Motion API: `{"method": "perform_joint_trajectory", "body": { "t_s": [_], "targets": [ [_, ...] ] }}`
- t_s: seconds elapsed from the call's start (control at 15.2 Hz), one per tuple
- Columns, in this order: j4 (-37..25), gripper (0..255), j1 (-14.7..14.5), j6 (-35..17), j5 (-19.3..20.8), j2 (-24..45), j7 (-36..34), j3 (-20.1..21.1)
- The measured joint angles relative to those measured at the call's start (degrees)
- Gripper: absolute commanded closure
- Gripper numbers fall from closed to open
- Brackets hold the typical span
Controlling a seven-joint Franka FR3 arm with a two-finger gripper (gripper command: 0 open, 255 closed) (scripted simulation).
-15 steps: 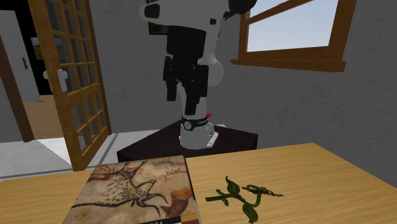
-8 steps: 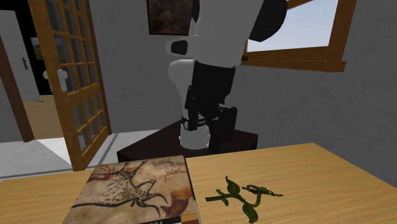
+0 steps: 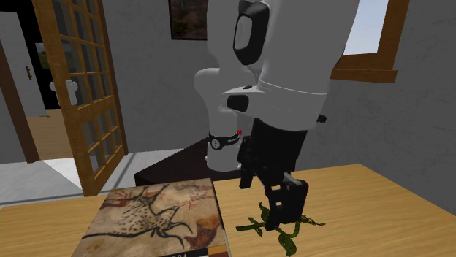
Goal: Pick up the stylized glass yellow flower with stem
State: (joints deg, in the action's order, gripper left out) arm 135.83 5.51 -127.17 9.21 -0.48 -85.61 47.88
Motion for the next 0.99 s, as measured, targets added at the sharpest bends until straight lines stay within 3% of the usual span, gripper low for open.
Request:
{"method": "perform_joint_trajectory", "body": {
  "t_s": [0.4, 0.46, 0.99],
  "targets": [
    [0.59, 0, -0.41, -3.74, 6.08, 5.72, -5.24, -0.43],
    [0.5, 255, -0.49, -3.91, 6.59, 6.2, -5.63, -0.54],
    [0.36, 255, -0.57, -3.82, 7.11, 6.64, -6.0, -0.64]
  ]
}}
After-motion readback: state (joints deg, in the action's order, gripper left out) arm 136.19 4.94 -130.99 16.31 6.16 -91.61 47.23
